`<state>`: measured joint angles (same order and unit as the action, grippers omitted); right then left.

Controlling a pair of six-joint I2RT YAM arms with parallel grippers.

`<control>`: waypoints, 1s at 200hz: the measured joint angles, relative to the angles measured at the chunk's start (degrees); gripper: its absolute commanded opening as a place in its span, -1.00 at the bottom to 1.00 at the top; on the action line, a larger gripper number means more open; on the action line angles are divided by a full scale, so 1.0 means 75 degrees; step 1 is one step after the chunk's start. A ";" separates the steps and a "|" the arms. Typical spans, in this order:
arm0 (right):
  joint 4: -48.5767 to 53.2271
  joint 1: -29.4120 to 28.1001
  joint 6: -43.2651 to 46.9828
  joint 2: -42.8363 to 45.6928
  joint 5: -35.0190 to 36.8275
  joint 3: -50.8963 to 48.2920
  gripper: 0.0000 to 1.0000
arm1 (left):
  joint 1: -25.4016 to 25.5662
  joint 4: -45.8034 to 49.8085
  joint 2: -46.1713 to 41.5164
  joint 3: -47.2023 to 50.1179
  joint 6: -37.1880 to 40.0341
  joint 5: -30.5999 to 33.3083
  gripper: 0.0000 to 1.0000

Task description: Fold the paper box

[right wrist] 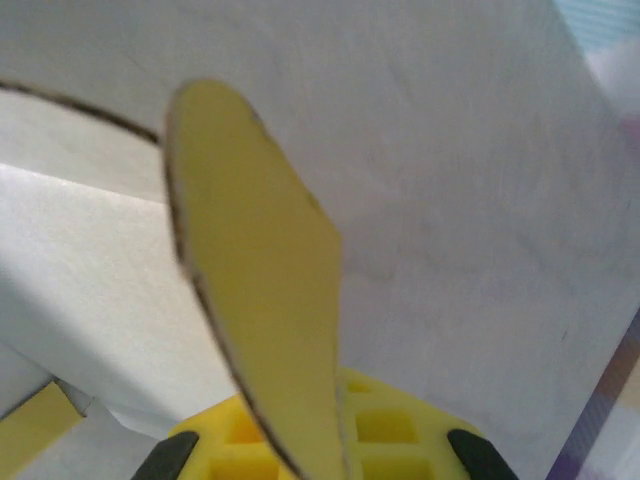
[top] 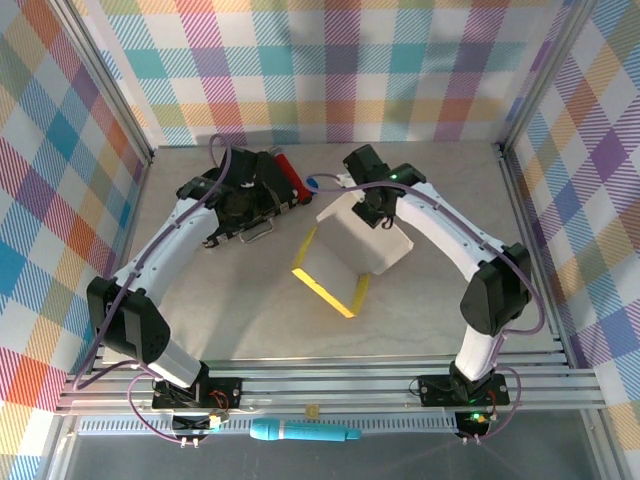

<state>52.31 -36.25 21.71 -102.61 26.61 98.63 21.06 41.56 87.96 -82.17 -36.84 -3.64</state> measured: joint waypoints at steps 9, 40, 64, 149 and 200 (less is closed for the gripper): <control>-0.0198 -0.0128 0.0294 -0.0117 -0.0003 0.0152 -1.00 | -0.0070 -0.0289 -0.0154 0.0326 0.0318 -0.0157 -0.51; -0.0874 -0.0408 0.1128 -0.0335 -0.0122 0.0463 -1.00 | -0.0134 -0.1629 -0.0813 0.1271 0.1731 -0.0863 -0.34; -0.1072 -0.0458 0.1437 -0.0417 -0.0242 0.0629 -1.00 | -0.0134 -0.2722 -0.1469 0.1833 0.2903 -0.1306 -0.20; -0.1201 -0.0522 0.1626 -0.0452 -0.0501 0.0673 -1.00 | 0.0737 -0.4138 -0.1291 0.1979 0.6274 -0.1189 0.04; -0.1183 -0.0522 0.1603 -0.0443 -0.0635 0.0673 -1.00 | 0.1029 -0.4631 -0.0565 0.1920 0.7085 -0.0233 0.03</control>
<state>43.44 -40.16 33.74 -105.93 21.85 103.68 28.77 6.83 83.72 -67.77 16.29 -5.39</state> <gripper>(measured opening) 0.070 0.518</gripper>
